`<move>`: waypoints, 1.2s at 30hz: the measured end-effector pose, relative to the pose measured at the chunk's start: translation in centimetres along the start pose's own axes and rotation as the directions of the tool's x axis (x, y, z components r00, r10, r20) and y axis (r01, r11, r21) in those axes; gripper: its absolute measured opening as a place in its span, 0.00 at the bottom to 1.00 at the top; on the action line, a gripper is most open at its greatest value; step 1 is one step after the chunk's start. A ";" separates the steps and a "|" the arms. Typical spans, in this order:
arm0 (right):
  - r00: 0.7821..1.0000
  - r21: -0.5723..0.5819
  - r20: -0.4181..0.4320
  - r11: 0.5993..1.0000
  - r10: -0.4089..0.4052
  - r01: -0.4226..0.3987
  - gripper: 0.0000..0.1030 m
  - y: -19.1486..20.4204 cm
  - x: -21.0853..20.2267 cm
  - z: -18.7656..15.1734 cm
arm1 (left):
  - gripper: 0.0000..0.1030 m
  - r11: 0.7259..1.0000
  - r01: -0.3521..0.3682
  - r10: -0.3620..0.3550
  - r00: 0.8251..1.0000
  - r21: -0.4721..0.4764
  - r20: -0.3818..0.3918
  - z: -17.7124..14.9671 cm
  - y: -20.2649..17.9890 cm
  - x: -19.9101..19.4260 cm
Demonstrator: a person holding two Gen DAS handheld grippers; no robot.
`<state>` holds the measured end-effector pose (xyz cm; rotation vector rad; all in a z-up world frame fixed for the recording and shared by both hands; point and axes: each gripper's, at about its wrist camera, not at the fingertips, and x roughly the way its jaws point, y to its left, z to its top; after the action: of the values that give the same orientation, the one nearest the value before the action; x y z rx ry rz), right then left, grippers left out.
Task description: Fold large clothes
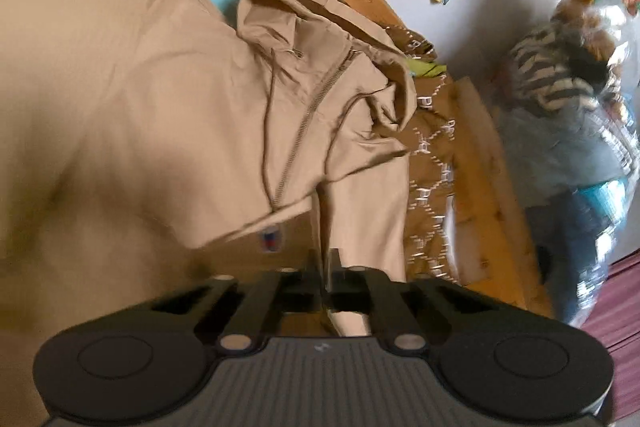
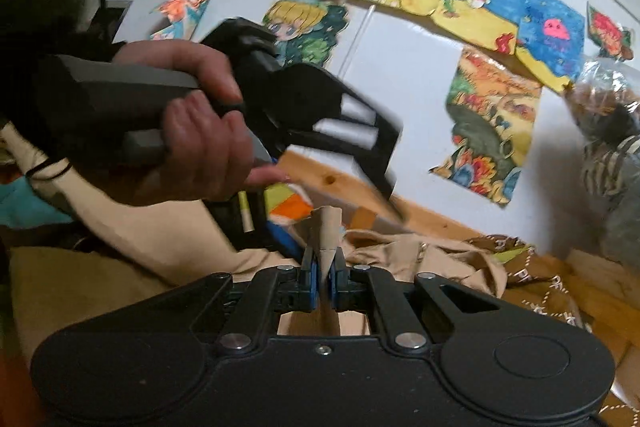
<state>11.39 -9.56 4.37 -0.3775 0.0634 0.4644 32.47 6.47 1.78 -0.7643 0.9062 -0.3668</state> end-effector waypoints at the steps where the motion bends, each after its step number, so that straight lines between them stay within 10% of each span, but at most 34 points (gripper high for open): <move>1: 1.000 -0.003 -0.006 1.000 0.006 -0.006 0.05 0.2 0.1 0.1 | 0.00 1.000 -0.012 0.012 1.000 0.025 0.018 -0.2 -0.2 -0.2; 7: 0.999 -0.012 -0.022 0.999 0.030 -0.030 0.14 0.4 -0.6 0.1 | 0.00 0.985 -0.082 0.062 0.990 0.152 0.129 0.3 -1.7 -2.3; 9: 0.999 -0.014 -0.029 0.999 0.046 -0.046 0.32 0.3 -0.7 0.1 | 0.00 0.962 -0.128 0.083 0.978 0.240 0.189 0.6 -2.0 -3.8; 17: 0.987 -0.015 -0.159 1.000 -0.028 0.026 0.72 -5.2 -1.4 -2.8 | 0.00 0.846 -0.444 0.361 0.884 0.293 0.297 0.3 2.8 -3.8; 21: 0.913 0.089 -0.382 0.978 -0.143 0.191 0.72 -12.7 2.9 -6.3 | 0.00 0.806 -0.527 0.473 0.847 0.268 0.243 -1.6 5.5 -0.6; 25: 0.821 0.348 -0.562 0.873 -0.098 0.342 0.71 -21.1 7.5 -10.0 | 0.00 0.772 -0.556 0.513 0.831 0.308 0.215 -3.3 5.8 1.1; 30: 0.768 0.454 -0.641 0.804 -0.006 0.384 0.28 -25.1 10.8 -13.0 | 0.01 0.785 -0.514 0.480 0.858 0.345 0.184 -4.0 4.9 0.6; 36: 0.773 0.294 -0.613 0.862 -0.161 0.412 0.21 -23.8 9.9 -12.2 | 0.01 0.663 -0.614 0.583 0.782 0.428 0.220 -6.4 4.1 3.9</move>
<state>31.19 -29.54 -0.28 -0.0865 0.6787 -0.0025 29.44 4.21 -5.86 0.0165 0.9027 0.0363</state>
